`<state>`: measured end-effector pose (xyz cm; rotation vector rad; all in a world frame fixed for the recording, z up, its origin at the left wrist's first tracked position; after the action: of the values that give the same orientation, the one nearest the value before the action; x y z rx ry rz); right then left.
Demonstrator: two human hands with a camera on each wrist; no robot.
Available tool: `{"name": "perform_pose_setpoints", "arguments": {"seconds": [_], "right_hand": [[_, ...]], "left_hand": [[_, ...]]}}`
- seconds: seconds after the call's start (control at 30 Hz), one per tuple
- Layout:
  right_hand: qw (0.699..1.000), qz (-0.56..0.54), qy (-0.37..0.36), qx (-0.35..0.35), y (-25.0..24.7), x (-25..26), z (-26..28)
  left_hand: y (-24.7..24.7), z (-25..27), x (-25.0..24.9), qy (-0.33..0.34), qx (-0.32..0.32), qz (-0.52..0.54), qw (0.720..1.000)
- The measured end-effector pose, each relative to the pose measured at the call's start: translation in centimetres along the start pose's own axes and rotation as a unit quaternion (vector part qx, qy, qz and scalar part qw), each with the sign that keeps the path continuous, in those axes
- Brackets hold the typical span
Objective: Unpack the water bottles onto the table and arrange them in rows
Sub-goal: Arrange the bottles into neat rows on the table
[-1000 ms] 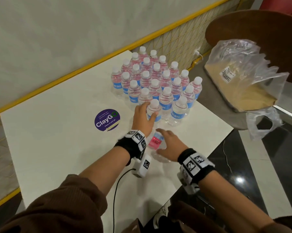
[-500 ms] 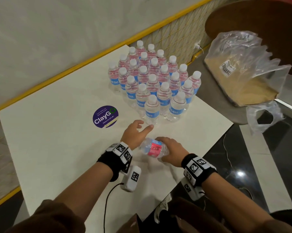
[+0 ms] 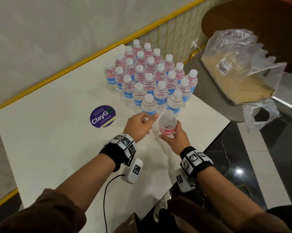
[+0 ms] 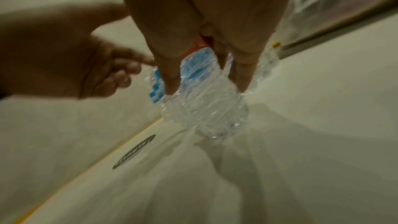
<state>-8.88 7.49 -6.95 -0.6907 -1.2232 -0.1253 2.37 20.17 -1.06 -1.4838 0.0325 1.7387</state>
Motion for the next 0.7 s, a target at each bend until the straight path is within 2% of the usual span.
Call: {"name": "perform_pose_setpoints", "arguments": {"seconds": [0.1,0.2,0.3,0.37,0.47,0.57,0.7], "right_hand": [[1.0,0.001,0.004,0.015,-0.7,-0.5,-0.4],[1.0,0.02,0.005,-0.013,-1.1,-0.4,-0.9],[0.999,0.005,0.033,-0.03,-1.1,-0.2,-1.1],[0.999,0.01,0.039,-0.02,-0.9,0.0,-1.3],[0.999,0.03,0.032,-0.01,-0.6,0.6,-1.6],[0.998,0.063,0.027,-0.015,-0.3,0.9,-1.8],[0.999,0.017,0.027,0.01,-0.3,1.0,-1.7]], "left_hand": [[-1.6,-0.9,0.5,0.022,-0.101,0.016,0.994],[-2.9,-1.9,-0.9,0.084,-0.137,0.001,0.987],[-3.1,-3.2,-2.6,0.148,-0.098,-0.034,0.984],[-2.9,-4.0,-3.7,0.163,-0.056,-0.087,0.981],[-2.9,-4.7,-4.6,0.156,-0.02,-0.167,0.973],[-3.4,-5.3,-4.7,0.146,-0.009,-0.178,0.973],[-3.4,-5.5,-4.8,0.152,-0.012,-0.194,0.969]]}}
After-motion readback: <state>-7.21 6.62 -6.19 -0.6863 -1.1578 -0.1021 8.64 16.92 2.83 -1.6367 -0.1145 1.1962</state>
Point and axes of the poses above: each hand's wrist, its own z-axis away from the middle knuckle, its own y-axis out of the palm, x = y × z, the point moved 5 cm from there along -z, towards the middle knuckle, and after that the axes turned 2 degrees about -y, right-handed, at the moved point
